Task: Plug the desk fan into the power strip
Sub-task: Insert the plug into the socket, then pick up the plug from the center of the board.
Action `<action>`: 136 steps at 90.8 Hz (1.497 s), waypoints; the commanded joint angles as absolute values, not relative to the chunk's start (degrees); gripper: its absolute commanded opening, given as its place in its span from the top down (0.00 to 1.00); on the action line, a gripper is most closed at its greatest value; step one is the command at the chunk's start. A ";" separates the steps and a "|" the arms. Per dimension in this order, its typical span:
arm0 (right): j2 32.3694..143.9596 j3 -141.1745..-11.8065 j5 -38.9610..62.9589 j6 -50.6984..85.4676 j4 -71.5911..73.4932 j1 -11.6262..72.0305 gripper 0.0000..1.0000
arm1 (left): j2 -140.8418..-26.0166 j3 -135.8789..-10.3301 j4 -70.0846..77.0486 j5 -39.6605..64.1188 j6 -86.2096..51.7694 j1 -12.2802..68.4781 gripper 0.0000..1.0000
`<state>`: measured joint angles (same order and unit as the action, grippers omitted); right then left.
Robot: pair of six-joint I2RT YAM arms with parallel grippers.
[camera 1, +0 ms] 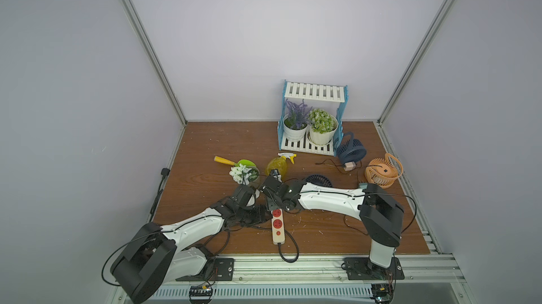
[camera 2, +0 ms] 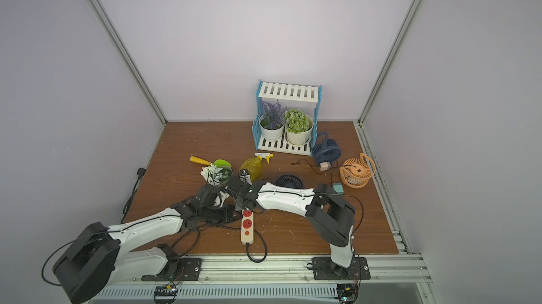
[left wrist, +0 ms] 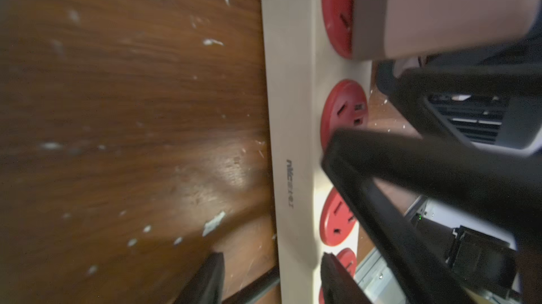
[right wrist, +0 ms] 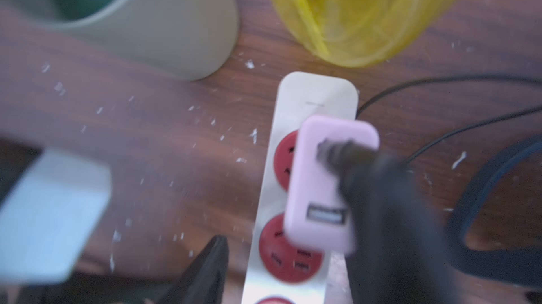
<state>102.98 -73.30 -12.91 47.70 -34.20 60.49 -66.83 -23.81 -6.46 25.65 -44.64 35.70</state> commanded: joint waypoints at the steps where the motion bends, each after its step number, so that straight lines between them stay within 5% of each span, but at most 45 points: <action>1: 92.86 -69.55 -12.77 46.68 -34.08 60.50 0.27 | -61.97 -24.38 -13.17 21.80 -39.82 35.65 0.38; 32: 66.97 -58.21 -28.28 38.02 -34.57 59.14 0.06 | -50.20 -37.59 -27.20 15.06 -25.36 35.60 0.13; 52: 61.65 -55.74 -24.74 32.83 -34.27 42.43 0.07 | -56.01 -51.08 -35.63 9.55 -14.31 33.13 0.07; 69: 71.17 -59.01 -11.60 18.01 -33.37 25.44 0.08 | -57.30 -51.54 -30.07 11.91 -10.75 28.22 0.06; 90: 88.53 -67.31 -9.19 3.18 -35.14 21.65 0.26 | -55.71 -47.28 -24.07 15.23 -12.25 24.53 0.05; 136: 106.73 -79.67 -4.02 -10.55 -38.92 15.04 0.14 | -55.09 -46.32 -22.85 17.57 -12.82 24.35 0.05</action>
